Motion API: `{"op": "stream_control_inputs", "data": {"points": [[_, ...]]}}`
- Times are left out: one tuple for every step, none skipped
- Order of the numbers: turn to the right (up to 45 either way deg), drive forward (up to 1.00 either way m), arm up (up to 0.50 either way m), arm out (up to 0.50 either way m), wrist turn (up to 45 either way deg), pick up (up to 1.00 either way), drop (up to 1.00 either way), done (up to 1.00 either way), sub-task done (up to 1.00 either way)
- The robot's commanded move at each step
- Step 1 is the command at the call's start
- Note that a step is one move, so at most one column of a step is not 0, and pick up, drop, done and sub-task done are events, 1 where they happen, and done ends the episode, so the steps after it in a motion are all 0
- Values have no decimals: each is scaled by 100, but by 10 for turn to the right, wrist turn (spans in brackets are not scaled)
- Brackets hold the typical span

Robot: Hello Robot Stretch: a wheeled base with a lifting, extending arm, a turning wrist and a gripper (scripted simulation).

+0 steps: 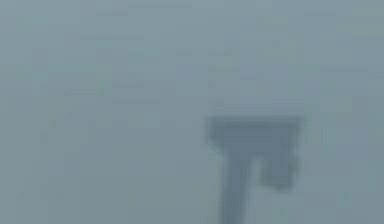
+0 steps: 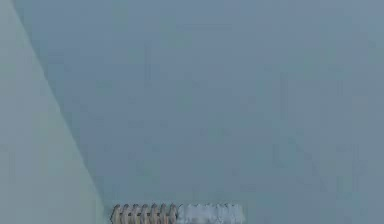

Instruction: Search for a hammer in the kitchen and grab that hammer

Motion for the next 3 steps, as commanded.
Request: {"op": "stream_control_inputs", "data": {"points": [[-450,0,0,0,0,0,0,0,0],[-450,0,0,0,0,0,0,0,0],[-450,0,0,0,0,0,0,0,0]]}}
